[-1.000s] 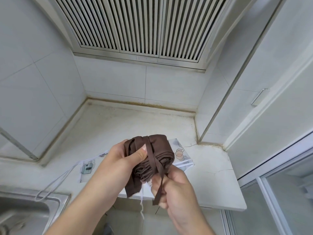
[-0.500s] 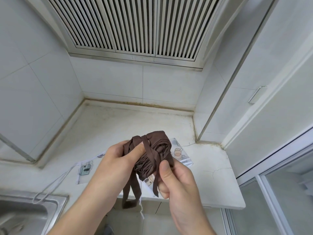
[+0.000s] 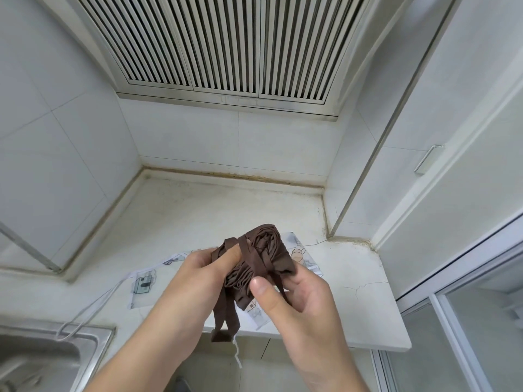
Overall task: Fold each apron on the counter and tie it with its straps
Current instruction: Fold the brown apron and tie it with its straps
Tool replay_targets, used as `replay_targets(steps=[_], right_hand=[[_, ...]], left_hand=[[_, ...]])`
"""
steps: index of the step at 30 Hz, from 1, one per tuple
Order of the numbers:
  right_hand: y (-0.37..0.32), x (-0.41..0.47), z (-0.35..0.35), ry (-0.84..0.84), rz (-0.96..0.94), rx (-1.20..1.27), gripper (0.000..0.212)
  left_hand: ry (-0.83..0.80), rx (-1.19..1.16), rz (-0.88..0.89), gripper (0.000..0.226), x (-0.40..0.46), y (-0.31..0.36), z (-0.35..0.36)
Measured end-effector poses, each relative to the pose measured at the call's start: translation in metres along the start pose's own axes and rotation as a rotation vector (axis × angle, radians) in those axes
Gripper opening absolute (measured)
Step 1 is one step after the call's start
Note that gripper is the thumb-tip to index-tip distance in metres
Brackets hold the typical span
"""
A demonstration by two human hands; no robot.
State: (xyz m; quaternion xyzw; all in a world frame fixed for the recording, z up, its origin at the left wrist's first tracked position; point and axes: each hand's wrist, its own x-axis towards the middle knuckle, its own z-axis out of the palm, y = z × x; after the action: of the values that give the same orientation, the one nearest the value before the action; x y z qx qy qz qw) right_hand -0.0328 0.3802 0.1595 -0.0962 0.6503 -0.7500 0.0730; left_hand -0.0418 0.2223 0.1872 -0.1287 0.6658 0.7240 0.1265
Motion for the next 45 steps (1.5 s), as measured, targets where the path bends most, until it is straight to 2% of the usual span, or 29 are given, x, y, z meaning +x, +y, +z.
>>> replay_targets(steps=[3, 6, 8, 10, 12, 13, 15, 17, 21, 24, 27, 29, 32, 35, 41, 45], right_hand=[[0.000, 0.002, -0.005, -0.001, 0.014, -0.008, 0.010], [-0.006, 0.003, -0.006, -0.026, 0.035, 0.135, 0.013], [-0.012, 0.003, -0.006, -0.005, 0.053, 0.221, 0.015], [-0.015, 0.004, -0.006, 0.024, 0.052, 0.223, 0.020], [-0.015, 0.005, -0.008, 0.077, 0.075, 0.220, 0.019], [-0.015, 0.004, -0.008, 0.086, 0.078, 0.210, 0.024], [-0.015, 0.005, -0.007, 0.113, 0.065, 0.147, 0.033], [-0.013, 0.006, -0.003, 0.122, 0.031, 0.074, 0.036], [-0.008, 0.012, 0.005, 0.096, 0.021, -0.080, 0.037], [-0.011, 0.013, 0.006, 0.033, 0.073, -0.216, 0.038], [-0.019, 0.012, 0.003, -0.076, 0.085, -0.375, 0.031], [-0.024, 0.009, 0.001, -0.118, 0.029, -0.490, 0.027], [-0.031, 0.008, 0.000, -0.085, -0.132, -0.733, 0.027], [-0.035, 0.009, -0.003, -0.064, -0.157, -0.720, 0.027], [-0.036, 0.010, -0.007, -0.020, -0.068, -0.538, 0.031], [-0.034, 0.010, -0.007, -0.063, 0.019, -0.405, 0.027]], left_hand=[[0.009, -0.041, 0.007, 0.063, 0.002, -0.004, 0.000], [-0.079, -0.111, -0.074, 0.043, 0.004, -0.011, 0.000], [-0.125, -0.113, -0.106, 0.038, 0.004, -0.016, 0.002], [-0.045, -0.049, -0.051, 0.037, 0.007, -0.022, 0.000], [0.063, 0.043, 0.073, 0.017, 0.008, -0.021, -0.005], [0.041, 0.090, 0.111, 0.014, 0.007, -0.019, -0.007], [-0.046, 0.138, 0.133, 0.031, 0.004, -0.014, -0.015], [-0.130, 0.068, 0.119, 0.043, 0.002, -0.009, -0.020], [-0.198, 0.073, 0.169, 0.040, -0.007, -0.010, -0.009], [-0.101, 0.102, 0.184, 0.026, -0.007, -0.019, -0.004], [0.023, 0.123, 0.210, 0.026, -0.003, -0.026, -0.003], [0.145, 0.137, 0.245, 0.014, -0.002, -0.030, 0.000], [0.244, 0.146, 0.325, 0.028, -0.009, -0.027, 0.005], [0.189, 0.301, 0.448, 0.027, -0.018, -0.019, 0.003], [-0.085, 0.592, 0.531, 0.023, -0.025, -0.007, -0.020], [-0.069, 0.653, 0.570, 0.011, -0.027, -0.004, -0.024]])
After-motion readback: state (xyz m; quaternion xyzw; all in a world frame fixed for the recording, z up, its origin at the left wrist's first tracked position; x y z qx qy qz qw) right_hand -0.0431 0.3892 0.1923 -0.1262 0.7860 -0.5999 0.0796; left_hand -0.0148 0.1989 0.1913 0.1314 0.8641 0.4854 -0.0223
